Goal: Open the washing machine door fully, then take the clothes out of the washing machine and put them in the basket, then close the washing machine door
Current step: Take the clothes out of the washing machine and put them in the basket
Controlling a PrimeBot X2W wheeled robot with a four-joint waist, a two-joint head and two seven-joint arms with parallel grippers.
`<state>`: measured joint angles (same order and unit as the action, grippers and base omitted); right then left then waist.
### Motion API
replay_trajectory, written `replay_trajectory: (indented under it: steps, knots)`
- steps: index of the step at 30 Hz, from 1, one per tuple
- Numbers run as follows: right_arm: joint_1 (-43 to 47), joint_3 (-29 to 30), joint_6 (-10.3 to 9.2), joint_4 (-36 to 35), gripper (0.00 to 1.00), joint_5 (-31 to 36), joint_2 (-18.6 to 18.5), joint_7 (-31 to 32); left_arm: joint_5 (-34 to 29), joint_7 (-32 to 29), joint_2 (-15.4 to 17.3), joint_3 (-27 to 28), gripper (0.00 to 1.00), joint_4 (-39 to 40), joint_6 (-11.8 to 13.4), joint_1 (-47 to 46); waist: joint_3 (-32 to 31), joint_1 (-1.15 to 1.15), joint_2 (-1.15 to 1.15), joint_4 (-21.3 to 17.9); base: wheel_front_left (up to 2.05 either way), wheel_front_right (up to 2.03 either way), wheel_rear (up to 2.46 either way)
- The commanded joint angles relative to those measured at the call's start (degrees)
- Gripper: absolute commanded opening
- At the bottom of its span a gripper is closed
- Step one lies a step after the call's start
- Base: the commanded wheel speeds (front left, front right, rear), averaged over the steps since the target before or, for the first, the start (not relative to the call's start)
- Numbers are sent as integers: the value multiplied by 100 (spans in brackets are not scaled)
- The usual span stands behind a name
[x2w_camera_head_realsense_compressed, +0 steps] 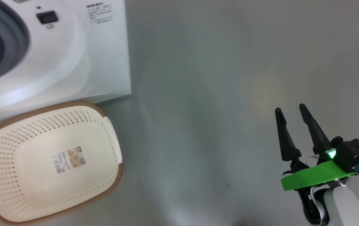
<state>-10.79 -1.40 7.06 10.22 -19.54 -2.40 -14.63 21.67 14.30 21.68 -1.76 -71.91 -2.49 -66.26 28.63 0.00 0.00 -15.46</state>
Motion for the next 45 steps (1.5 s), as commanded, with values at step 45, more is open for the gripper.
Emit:
replay_trajectory:
  steps: [45]
  knots:
    - [342,403,43,-204,100,169,-122,-37,-1389,70,-1877,1624,0,7588,-312,4465,-729,0,0,1113,0,0,0]
